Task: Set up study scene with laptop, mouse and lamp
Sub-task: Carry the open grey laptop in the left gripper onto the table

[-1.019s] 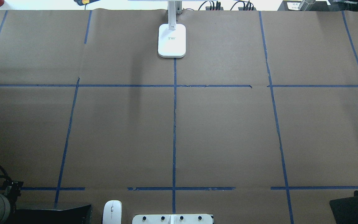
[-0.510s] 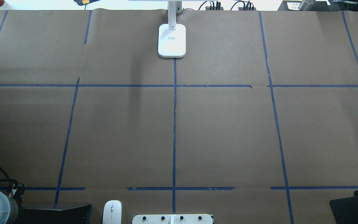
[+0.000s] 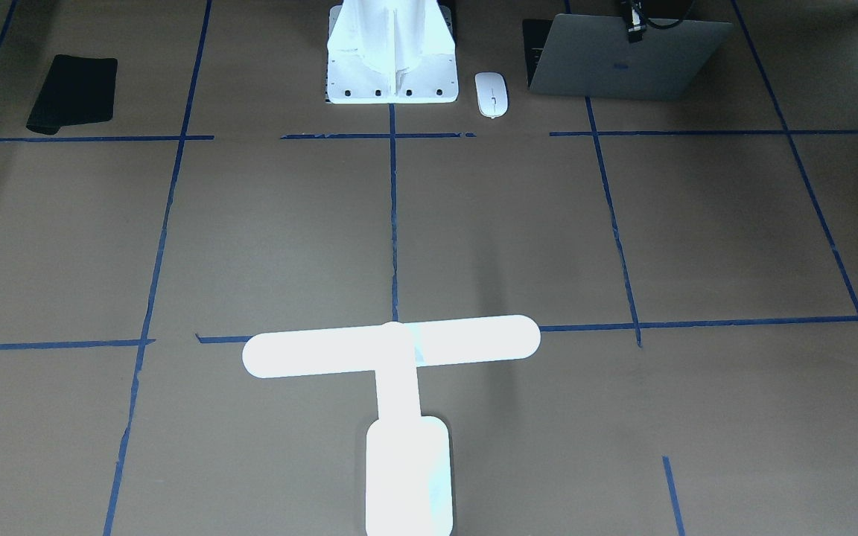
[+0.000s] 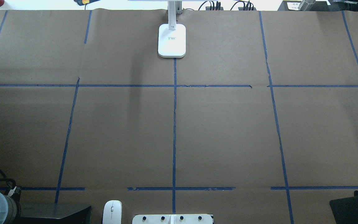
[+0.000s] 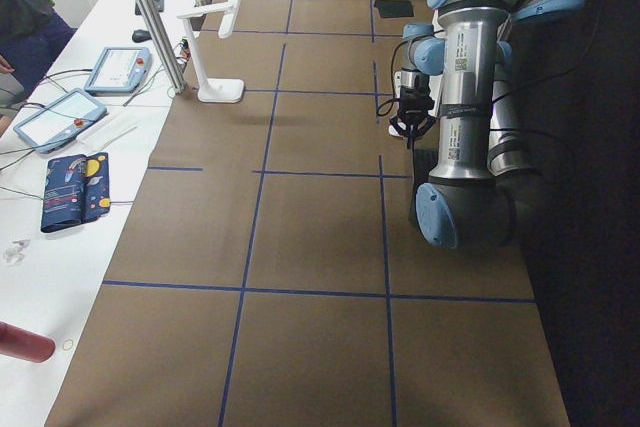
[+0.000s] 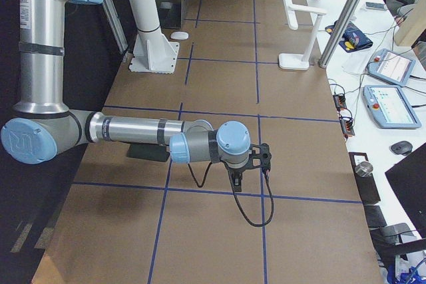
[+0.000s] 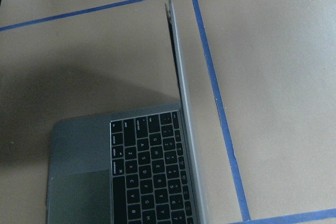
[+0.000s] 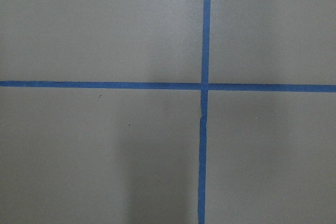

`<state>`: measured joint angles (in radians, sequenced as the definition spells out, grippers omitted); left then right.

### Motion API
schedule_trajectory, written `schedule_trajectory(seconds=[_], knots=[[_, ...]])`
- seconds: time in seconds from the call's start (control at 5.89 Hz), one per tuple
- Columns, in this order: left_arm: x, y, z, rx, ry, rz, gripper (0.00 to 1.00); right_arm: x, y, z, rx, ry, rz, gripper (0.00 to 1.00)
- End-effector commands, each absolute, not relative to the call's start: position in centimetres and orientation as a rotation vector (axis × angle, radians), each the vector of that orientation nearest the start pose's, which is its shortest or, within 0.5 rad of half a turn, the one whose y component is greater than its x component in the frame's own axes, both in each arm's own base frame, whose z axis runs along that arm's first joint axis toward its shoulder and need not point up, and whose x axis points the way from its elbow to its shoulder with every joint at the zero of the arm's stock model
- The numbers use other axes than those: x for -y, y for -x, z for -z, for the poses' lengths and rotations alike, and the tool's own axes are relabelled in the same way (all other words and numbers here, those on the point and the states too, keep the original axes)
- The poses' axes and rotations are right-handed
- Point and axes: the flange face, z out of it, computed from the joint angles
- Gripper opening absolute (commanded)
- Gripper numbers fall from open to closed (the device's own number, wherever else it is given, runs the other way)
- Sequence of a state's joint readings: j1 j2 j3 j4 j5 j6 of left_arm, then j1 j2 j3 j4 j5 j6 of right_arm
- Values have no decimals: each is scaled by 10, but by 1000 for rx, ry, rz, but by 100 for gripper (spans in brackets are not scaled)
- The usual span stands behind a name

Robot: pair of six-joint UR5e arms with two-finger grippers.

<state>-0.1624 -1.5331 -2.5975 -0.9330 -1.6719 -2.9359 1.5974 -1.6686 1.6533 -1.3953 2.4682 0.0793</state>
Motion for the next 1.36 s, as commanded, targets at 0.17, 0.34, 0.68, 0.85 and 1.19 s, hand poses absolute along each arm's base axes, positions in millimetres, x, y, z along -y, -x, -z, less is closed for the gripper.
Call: schedule_trajectory(seconds=[0.17, 0.34, 0.68, 0.85, 1.19], knots=[[243, -249, -306, -327, 261, 1598, 0, 457, -68, -638, 903, -121, -30, 100], [268, -242, -304, -356, 231, 1578, 0, 457, -68, -639, 906, -116, -32, 100], [354, -255, -273, -453, 135, 1558, 0, 461, -68, -637, 907, -120, -31, 100], [385, -282, -264, -443, 123, 1547, 0, 461, -68, -638, 905, -119, -32, 100], [433, -319, -234, -452, 116, 1561, 0, 461, -68, -639, 905, -116, -33, 100]])
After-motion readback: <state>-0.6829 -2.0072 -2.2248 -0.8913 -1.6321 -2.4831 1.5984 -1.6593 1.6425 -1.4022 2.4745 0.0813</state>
